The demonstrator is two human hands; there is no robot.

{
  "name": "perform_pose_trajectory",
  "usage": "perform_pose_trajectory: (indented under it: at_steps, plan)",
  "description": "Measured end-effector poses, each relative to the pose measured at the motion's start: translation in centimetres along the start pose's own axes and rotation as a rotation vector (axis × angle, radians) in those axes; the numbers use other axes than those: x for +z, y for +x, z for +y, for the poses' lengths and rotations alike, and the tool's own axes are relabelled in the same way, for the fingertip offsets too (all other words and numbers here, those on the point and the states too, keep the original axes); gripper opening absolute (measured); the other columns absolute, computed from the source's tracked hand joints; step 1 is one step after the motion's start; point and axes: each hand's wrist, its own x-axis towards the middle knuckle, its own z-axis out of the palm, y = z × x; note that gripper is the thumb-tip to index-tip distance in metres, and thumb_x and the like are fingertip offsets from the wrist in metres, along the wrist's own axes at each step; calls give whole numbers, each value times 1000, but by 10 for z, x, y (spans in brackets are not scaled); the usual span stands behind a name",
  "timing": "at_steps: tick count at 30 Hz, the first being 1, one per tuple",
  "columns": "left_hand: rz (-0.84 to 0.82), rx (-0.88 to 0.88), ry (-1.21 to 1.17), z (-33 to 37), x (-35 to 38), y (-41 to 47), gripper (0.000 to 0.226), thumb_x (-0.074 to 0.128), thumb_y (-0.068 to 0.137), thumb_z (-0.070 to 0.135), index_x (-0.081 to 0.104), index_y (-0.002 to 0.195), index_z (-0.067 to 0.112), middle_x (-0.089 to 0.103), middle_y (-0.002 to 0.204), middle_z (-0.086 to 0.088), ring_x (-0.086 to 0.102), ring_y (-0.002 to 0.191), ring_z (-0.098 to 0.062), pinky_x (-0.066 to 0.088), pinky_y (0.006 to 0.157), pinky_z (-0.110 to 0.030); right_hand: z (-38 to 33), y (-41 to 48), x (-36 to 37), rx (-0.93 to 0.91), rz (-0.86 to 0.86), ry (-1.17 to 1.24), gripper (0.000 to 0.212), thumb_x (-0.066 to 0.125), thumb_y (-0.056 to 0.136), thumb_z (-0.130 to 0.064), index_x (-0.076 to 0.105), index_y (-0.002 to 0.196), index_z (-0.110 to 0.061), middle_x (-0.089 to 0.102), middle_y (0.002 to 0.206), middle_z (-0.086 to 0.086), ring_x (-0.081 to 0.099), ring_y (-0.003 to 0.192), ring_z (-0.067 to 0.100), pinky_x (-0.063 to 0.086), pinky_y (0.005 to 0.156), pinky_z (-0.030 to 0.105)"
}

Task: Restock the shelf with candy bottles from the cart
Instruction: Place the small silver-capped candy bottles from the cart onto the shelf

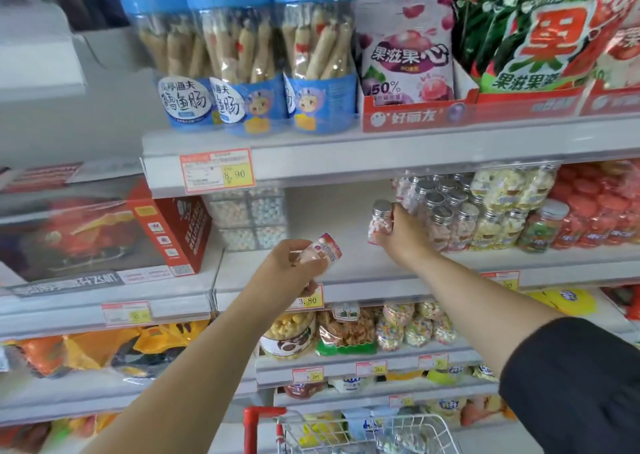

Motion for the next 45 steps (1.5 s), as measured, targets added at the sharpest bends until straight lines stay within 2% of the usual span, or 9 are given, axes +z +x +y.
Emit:
perform_pose_trajectory:
  at_steps: [4, 8, 11, 18, 22, 28, 31, 36, 45]
  plan:
    - [78, 107, 335, 4, 0, 7, 31, 72, 86, 36, 57, 113, 27, 63, 100, 10, 67, 72, -15, 59, 68, -31, 1, 4, -1, 14, -46, -4, 40, 58, 97, -18, 45, 133, -6, 56, 122, 12, 49, 124, 34, 36, 87, 33]
    - [88, 231, 520, 10, 10, 20, 34, 72, 85, 40, 56, 112, 28, 55, 80, 7, 47, 56, -8, 32, 40, -13, 17, -13, -5, -45, -26, 12, 44, 63, 93, -17, 46, 133, -8, 54, 133, 12, 47, 130, 33, 37, 94, 30]
    - [50, 309, 597, 18, 27, 39, 34, 73, 84, 37, 55, 110, 26, 49, 73, 6, 44, 59, -6, 34, 43, -13, 30, -45, -16, -76, -55, 37, 65, 66, 93, -23, 35, 149, -11, 47, 146, 8, 47, 131, 26, 38, 104, 32]
    - [-25, 303, 743, 30, 73, 80, 44, 71, 80, 28, 49, 117, 20, 51, 74, 9, 56, 73, -18, 52, 67, -35, 47, -60, -43, -128, -255, -91, 45, 60, 97, -27, 52, 140, -21, 58, 136, -5, 53, 126, 14, 43, 102, 27]
    - [-18, 288, 710, 31, 80, 86, 49, 73, 82, 27, 46, 122, 19, 59, 96, 3, 62, 84, -23, 58, 71, -40, 44, -56, -41, -170, -268, -143, 44, 60, 96, -30, 54, 139, -22, 56, 141, -4, 53, 126, 15, 42, 106, 30]
    - [-3, 297, 586, 18, 85, 91, 55, 79, 80, 24, 50, 124, 14, 65, 110, 1, 66, 89, -19, 49, 72, -28, 33, -49, -24, -270, -256, -148, 40, 57, 98, -34, 56, 138, -29, 59, 131, -4, 53, 85, -4, 41, 82, 25]
    - [-19, 258, 573, 11, 85, 95, 61, 78, 81, 26, 49, 133, 14, 62, 122, -1, 65, 99, -21, 44, 77, -26, 29, -46, -17, -277, -256, -198, 41, 54, 99, -38, 57, 137, -23, 56, 139, -2, 54, 117, 15, 43, 100, 33]
    - [-104, 225, 586, 10, 88, 103, 69, 71, 89, 25, 37, 148, 17, 57, 136, -4, 63, 111, -23, 49, 90, -33, 30, -39, -8, -248, -261, -242, 45, 49, 100, -42, 54, 140, -22, 49, 144, -1, 46, 130, 24, 38, 109, 43]
    - [-95, 233, 555, 13, 101, 154, 57, 67, 92, 22, 40, 141, 14, 60, 125, -8, 57, 91, -21, 41, 59, -25, 29, -2, 8, -189, -204, -304, 50, 44, 102, -38, 44, 144, -12, 35, 148, 5, 52, 122, 30, 44, 100, 41]
